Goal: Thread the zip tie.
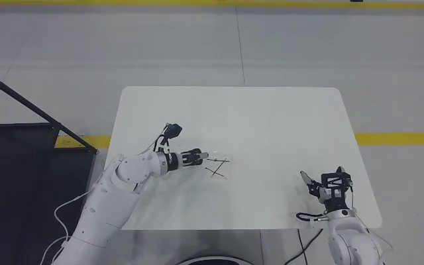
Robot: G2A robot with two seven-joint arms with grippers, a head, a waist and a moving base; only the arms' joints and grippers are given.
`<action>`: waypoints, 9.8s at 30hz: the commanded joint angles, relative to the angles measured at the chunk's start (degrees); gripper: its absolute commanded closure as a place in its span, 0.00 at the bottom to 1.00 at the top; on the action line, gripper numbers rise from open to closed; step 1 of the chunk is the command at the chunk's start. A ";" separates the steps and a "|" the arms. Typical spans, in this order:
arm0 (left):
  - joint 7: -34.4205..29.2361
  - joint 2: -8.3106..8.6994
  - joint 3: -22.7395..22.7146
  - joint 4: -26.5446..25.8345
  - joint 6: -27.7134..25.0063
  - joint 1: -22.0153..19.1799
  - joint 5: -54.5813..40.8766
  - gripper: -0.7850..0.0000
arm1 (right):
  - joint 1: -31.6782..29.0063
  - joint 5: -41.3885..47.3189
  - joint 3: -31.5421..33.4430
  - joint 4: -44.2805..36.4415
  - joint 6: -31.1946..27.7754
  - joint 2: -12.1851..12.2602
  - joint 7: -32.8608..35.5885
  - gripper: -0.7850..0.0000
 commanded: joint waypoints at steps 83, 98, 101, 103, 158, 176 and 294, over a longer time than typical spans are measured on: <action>-7.57 3.49 -6.85 -3.23 -12.23 2.86 -8.93 1.00 | -2.56 9.17 3.64 -1.92 -22.08 0.92 0.66 0.00; -10.75 5.28 -12.69 -7.63 -18.00 7.99 -15.94 1.00 | 3.34 34.59 3.54 -6.57 -37.79 2.45 27.62 0.00; -10.75 5.28 -12.69 -7.63 -18.00 7.99 -15.94 1.00 | 3.34 34.59 3.54 -6.57 -37.79 2.45 27.62 0.00; -10.75 5.28 -12.69 -7.63 -18.00 7.99 -15.94 1.00 | 3.34 34.59 3.54 -6.57 -37.79 2.45 27.62 0.00; -3.04 5.57 -4.52 -15.25 -14.01 8.81 -10.37 1.00 | 30.40 84.71 -24.80 15.81 -33.93 2.86 49.91 0.41; -3.13 6.00 -3.30 -14.98 -14.66 8.33 -10.25 1.00 | 32.47 84.15 -27.35 17.52 -31.83 2.40 48.31 0.57; 47.93 -0.80 10.72 -10.36 -23.28 11.47 2.59 0.69 | 24.99 81.52 -26.75 9.50 -26.27 -0.06 24.29 1.00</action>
